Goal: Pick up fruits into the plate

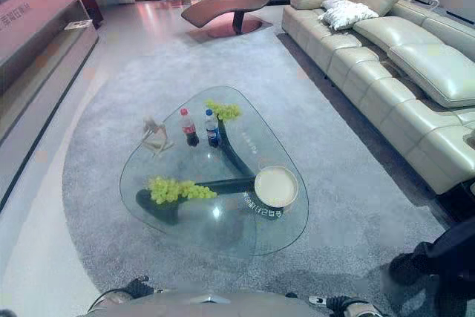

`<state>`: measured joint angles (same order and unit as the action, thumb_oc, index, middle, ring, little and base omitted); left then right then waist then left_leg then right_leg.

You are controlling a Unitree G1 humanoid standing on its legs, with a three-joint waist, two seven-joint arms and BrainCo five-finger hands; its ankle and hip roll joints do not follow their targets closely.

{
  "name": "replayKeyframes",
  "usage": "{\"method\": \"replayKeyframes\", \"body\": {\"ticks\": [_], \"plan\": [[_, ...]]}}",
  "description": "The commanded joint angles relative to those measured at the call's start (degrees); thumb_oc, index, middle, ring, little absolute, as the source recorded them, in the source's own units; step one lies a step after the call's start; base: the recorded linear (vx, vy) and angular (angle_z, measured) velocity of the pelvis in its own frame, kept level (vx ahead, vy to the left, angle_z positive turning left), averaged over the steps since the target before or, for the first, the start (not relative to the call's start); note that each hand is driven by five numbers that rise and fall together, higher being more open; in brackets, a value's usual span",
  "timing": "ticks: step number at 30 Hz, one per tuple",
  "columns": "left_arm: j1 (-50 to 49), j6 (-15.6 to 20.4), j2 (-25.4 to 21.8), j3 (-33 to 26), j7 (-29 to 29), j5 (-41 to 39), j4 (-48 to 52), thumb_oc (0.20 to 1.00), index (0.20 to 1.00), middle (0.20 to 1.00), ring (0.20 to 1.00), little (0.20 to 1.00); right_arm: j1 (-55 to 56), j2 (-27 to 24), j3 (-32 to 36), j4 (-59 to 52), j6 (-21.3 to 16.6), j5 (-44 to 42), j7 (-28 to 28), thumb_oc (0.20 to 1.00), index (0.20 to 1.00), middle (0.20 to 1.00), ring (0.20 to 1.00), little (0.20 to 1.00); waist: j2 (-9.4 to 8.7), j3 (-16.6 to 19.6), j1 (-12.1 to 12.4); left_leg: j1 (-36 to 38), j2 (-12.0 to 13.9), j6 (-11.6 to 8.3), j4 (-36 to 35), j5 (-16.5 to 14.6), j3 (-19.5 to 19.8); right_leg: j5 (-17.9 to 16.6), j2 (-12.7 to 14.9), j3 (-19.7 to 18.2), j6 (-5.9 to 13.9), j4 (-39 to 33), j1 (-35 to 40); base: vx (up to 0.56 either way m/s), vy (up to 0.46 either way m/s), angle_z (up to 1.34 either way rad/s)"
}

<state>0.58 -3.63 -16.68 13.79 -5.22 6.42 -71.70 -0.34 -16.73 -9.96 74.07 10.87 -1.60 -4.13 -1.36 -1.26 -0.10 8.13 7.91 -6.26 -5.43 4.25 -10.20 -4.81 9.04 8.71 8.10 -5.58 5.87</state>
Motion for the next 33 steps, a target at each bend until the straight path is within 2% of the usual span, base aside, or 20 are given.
{"method": "replayKeyframes", "body": {"ticks": [1,8,17,25,27,33], "plan": [[4.5,0.8,-0.6,-0.4,0.4,0.3,-3.8,1.000,1.000,1.000,1.000,1.000,-4.8,0.3,-1.5,3.8,-0.3,0.3,0.1,1.000,1.000,1.000,1.000,1.000,-0.33,-3.3,-0.2,0.4,-2.7,2.64,1.0,-7.6,3.5,6.4,-1.3,2.2,-0.70,2.3,2.7,0.29,-0.158,0.11],[4.7,1.5,-0.6,-0.4,-1.0,-0.6,-3.5,1.000,1.000,1.000,1.000,1.000,-4.8,0.1,-1.0,4.0,0.0,0.2,0.1,1.000,1.000,1.000,1.000,1.000,-0.24,-3.5,-0.1,0.4,-2.6,2.68,1.0,-7.6,3.4,6.4,-1.2,2.4,-0.67,2.4,2.7,0.00,0.000,0.00],[6.0,5.1,-0.8,-0.1,-5.7,-3.3,-1.8,1.000,1.000,1.000,1.000,1.000,-5.9,-0.3,-1.3,3.8,0.2,-0.8,0.1,1.000,1.000,1.000,1.000,1.000,0.18,-5.2,-0.3,-0.1,-2.4,2.69,1.1,-7.3,3.0,6.6,-1.2,2.3,-0.74,2.9,2.0,-0.02,0.001,0.00],[6.9,9.8,-0.8,-1.1,-9.7,-6.8,-0.2,1.000,1.000,1.000,1.000,1.000,-5.8,-0.4,-1.0,4.1,0.1,-0.7,0.3,1.000,1.000,1.000,1.000,1.000,0.48,-5.5,-0.4,0.1,-2.4,2.64,0.6,-7.1,3.0,6.5,-1.3,2.6,-0.66,2.3,2.3,0.00,0.000,0.00],[7.7,12.2,-0.9,-1.1,-11.6,-7.5,0.5,1.000,1.000,1.000,1.000,1.000,-6.0,-0.7,-1.1,4.0,0.1,-0.8,0.4,1.000,1.000,1.000,1.000,1.000,0.70,-6.0,-0.6,-0.1,-2.4,2.58,0.5,-7.0,2.9,6.5,-1.2,2.7,-0.61,2.2,2.0,-0.02,0.004,0.00],[8.8,15.0,-2.1,-0.4,-17.3,-2.3,3.4,1.000,1.000,1.000,1.000,1.000,-6.2,-1.5,-1.0,3.9,-0.2,-0.6,0.5,1.000,1.000,1.000,1.000,1.000,1.21,-6.6,-1.1,-0.1,-2.5,2.45,0.4,-6.9,2.7,6.3,-1.3,2.6,-0.53,1.9,1.9,0.00,0.007,0.00]]}}
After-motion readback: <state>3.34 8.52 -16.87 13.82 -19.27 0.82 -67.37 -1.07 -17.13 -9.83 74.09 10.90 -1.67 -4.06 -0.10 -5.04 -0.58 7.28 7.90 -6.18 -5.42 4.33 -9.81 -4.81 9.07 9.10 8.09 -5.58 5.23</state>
